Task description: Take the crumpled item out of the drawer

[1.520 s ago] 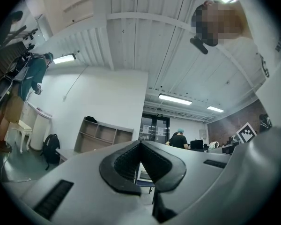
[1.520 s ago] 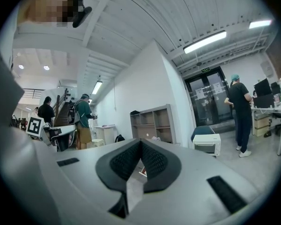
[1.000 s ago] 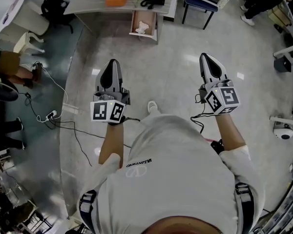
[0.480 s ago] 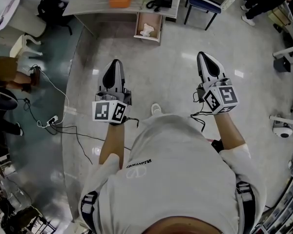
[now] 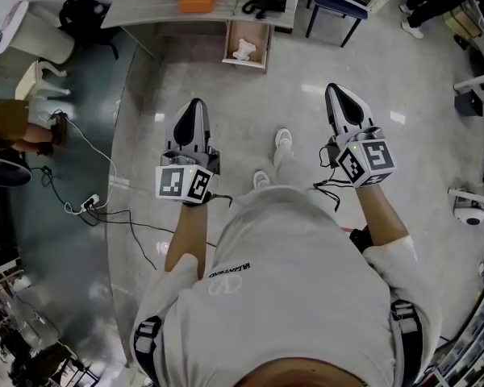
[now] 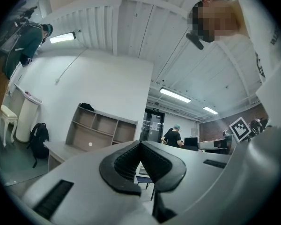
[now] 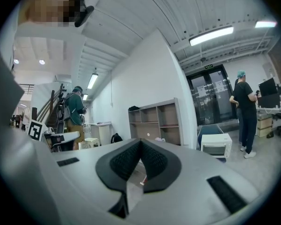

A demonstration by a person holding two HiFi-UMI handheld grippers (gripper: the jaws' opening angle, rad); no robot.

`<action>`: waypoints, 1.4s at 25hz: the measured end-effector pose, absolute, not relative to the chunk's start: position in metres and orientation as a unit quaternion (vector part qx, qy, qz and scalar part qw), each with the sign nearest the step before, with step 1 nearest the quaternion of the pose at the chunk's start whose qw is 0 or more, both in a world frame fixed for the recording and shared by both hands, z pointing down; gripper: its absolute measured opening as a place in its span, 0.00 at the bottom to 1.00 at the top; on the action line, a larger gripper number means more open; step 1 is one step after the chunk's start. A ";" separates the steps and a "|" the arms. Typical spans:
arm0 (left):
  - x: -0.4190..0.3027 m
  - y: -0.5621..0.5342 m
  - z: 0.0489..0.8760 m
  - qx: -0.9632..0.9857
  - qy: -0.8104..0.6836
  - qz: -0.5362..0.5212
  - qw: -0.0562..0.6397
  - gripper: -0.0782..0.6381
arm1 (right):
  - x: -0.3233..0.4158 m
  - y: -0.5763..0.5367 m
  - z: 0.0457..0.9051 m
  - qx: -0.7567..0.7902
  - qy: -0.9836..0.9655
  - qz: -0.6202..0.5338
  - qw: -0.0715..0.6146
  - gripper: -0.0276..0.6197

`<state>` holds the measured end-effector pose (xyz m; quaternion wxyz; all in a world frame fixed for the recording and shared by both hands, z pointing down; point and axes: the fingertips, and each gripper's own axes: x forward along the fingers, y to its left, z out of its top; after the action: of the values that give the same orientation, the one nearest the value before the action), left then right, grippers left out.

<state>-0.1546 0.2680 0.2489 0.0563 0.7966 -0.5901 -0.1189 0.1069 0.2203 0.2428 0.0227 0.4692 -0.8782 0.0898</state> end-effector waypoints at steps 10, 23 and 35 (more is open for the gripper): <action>-0.146 0.203 0.266 0.806 -0.580 -0.095 0.068 0.11 | 0.102 0.151 0.247 0.462 -0.882 0.087 0.024 0.05; -0.135 0.073 0.278 0.796 -0.595 -0.077 0.076 0.11 | 0.087 0.020 0.257 0.423 -0.900 0.098 0.026 0.05; -0.114 -0.017 0.308 0.778 -0.621 -0.045 0.082 0.11 | 0.082 -0.053 0.293 0.358 -0.924 0.117 0.061 0.05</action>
<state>-0.1139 -0.0174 0.3081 0.0816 0.7782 -0.6210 -0.0453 0.0822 -0.0534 0.2927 0.0609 0.3585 -0.9242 0.1171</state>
